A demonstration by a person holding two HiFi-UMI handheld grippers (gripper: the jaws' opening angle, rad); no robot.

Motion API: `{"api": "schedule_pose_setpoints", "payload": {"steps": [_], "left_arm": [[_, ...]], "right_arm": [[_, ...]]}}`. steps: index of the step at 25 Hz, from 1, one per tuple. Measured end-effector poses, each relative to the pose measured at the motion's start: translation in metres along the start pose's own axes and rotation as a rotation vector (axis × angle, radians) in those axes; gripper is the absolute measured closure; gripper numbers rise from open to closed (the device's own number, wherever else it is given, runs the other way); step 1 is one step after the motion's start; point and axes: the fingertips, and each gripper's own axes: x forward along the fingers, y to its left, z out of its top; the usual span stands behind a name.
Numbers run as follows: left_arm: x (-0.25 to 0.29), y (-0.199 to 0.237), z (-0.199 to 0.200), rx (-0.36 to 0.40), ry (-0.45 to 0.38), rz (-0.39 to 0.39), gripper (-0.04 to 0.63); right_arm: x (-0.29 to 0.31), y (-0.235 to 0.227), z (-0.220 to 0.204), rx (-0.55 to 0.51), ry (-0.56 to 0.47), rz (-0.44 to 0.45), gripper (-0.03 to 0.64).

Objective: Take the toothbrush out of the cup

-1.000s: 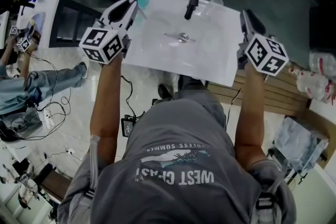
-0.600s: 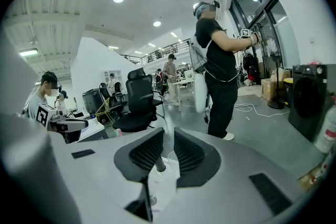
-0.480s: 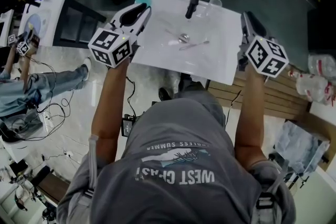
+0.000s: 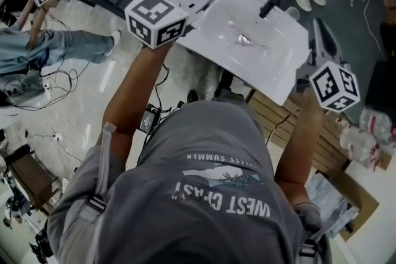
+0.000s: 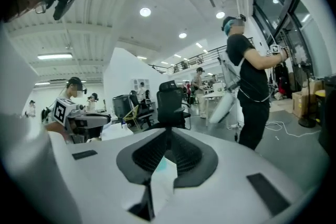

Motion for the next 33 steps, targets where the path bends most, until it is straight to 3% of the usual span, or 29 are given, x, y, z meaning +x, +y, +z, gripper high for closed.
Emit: {"api": "schedule_pose_setpoints", "payload": {"steps": [3,9,13,25,33], "left_arm": [[-0.022,-0.009,0.021,0.059,-0.019,-0.002,0.546],[-0.083,-0.033,0.064,0.187,-0.054,0.035,0.548],[-0.105,-0.048,0.075,0.235,-0.066,0.06,0.548],[-0.118,-0.055,0.06,0.165,-0.08,0.054,0.548],[-0.129,-0.049,0.053,0.179,-0.105,0.017,0.548]], "right_arm": [[0.001,0.048,0.016,-0.064,-0.021,0.093,0.607],[-0.017,0.159,0.047,-0.162,-0.064,0.295,0.61],[-0.036,0.2,0.055,-0.186,-0.071,0.374,0.611],[-0.047,0.203,0.047,-0.192,-0.069,0.34,0.611],[-0.04,0.214,0.038,-0.189,-0.057,0.329,0.611]]}}
